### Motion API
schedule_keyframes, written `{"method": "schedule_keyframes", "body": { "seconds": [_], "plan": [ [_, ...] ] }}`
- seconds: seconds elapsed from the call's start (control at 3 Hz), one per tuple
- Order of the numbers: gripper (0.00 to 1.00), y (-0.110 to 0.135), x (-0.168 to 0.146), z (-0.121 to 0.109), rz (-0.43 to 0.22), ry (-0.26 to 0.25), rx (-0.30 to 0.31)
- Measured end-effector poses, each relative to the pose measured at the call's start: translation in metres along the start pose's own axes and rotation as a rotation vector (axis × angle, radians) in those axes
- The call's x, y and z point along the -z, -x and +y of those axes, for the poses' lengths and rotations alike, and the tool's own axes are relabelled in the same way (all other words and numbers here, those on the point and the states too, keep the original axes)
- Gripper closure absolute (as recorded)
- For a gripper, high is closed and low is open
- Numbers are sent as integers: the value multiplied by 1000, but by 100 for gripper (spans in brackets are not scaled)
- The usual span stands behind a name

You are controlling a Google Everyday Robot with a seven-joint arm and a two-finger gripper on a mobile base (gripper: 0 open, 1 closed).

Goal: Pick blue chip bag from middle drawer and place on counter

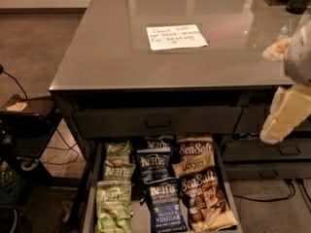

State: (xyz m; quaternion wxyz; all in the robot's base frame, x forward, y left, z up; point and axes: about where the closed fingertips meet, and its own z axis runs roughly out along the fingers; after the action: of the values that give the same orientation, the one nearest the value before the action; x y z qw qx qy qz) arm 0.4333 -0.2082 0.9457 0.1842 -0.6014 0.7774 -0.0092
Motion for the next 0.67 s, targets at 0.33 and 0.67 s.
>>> {"method": "schedule_keyframes", "body": {
  "seconds": [0.33,0.67],
  "plan": [
    [0,-6,-60,19,-75,33,-12],
    [0,-10,-124,33,-128,59,-2]
  ]
}}
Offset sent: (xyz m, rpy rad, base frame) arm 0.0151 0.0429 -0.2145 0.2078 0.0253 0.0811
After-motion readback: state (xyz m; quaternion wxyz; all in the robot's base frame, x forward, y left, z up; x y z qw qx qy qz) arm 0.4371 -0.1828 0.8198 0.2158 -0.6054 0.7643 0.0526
